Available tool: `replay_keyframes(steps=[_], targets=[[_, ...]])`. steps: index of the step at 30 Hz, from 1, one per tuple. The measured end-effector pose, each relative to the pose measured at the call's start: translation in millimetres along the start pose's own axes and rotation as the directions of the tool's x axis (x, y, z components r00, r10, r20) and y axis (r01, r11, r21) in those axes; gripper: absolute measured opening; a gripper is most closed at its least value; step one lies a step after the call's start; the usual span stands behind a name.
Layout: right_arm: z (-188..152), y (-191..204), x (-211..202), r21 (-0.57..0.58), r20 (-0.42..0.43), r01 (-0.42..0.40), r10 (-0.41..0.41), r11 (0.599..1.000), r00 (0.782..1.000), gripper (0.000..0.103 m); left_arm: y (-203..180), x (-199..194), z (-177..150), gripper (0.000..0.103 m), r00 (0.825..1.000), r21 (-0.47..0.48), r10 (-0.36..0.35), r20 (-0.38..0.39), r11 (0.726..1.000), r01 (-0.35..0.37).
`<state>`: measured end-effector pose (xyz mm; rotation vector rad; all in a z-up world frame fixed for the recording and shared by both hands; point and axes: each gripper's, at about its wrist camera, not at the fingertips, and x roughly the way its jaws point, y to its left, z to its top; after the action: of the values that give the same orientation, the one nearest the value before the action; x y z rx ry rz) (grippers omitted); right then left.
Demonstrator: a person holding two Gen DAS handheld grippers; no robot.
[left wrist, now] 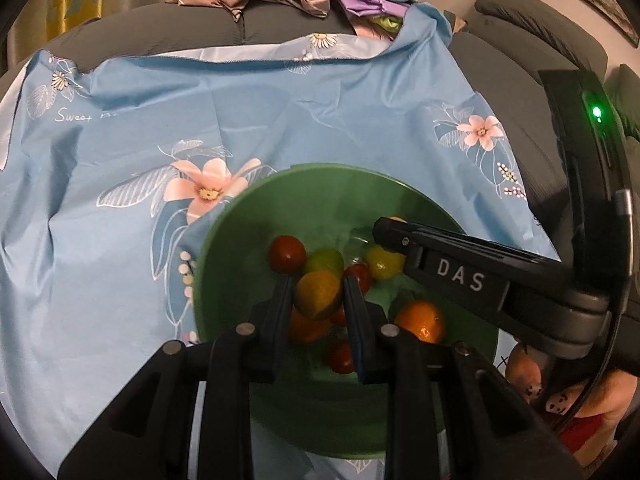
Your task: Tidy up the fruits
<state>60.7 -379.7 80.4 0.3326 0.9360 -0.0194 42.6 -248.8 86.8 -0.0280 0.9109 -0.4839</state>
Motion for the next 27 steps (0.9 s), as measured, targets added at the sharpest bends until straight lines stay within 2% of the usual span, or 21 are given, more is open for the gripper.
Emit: replay_keyframes(steps=[8,9,11,12,13,14,17,21,24,27], targets=[[1.2,0.7,3.2,-0.002,-0.009,0.02,-0.02,1.0,1.0,0.028,0.6,7.9,1.1,0.025,1.0,-0.006,-0.007,-0.015,1.0,0.007],[1.3,0.7,3.1,-0.002,-0.012,0.023,-0.023,1.0,1.0,0.028,0.2,7.5,1.3,0.028,1.0,-0.002,-0.006,-0.012,1.0,0.006],[1.8,0.8,2.7,-0.002,-0.015,0.021,-0.021,1.0,1.0,0.031,-1.8,4.9,1.0,0.06,1.0,0.018,-0.003,-0.001,1.0,0.003],[1.6,0.7,1.8,-0.002,-0.012,0.021,-0.021,1.0,1.0,0.042,-2.5,1.4,0.8,0.079,1.0,0.023,0.002,0.012,1.0,-0.002],[1.6,0.8,0.1,-0.002,-0.004,0.023,-0.023,1.0,1.0,0.054,-2.5,-2.7,0.7,0.081,1.0,0.022,0.0,0.028,1.0,-0.001],[1.8,0.3,-3.9,0.002,0.011,0.027,-0.027,1.0,1.0,0.057,-2.2,-7.5,1.0,0.081,0.999,0.02,-0.008,0.042,1.0,0.008],[2.5,-0.2,-15.8,0.008,0.051,0.025,-0.025,1.0,0.998,0.057,-0.1,-20.2,4.1,0.087,0.998,0.016,-0.009,0.06,1.0,0.008],[3.3,0.7,-35.4,0.008,0.113,0.011,-0.012,1.0,0.993,0.058,5.6,-41.2,7.3,0.102,0.992,0.01,0.048,0.118,0.999,-0.049],[3.0,1.7,-45.0,0.005,0.143,0.008,-0.009,1.0,0.99,0.065,14.1,-51.9,9.2,0.102,0.987,-0.016,0.062,0.149,0.998,-0.061],[3.0,2.8,-50.4,0.001,0.159,0.012,-0.012,1.0,0.987,0.066,19.1,-56.6,8.8,0.102,0.985,-0.034,0.069,0.156,0.997,-0.064]])
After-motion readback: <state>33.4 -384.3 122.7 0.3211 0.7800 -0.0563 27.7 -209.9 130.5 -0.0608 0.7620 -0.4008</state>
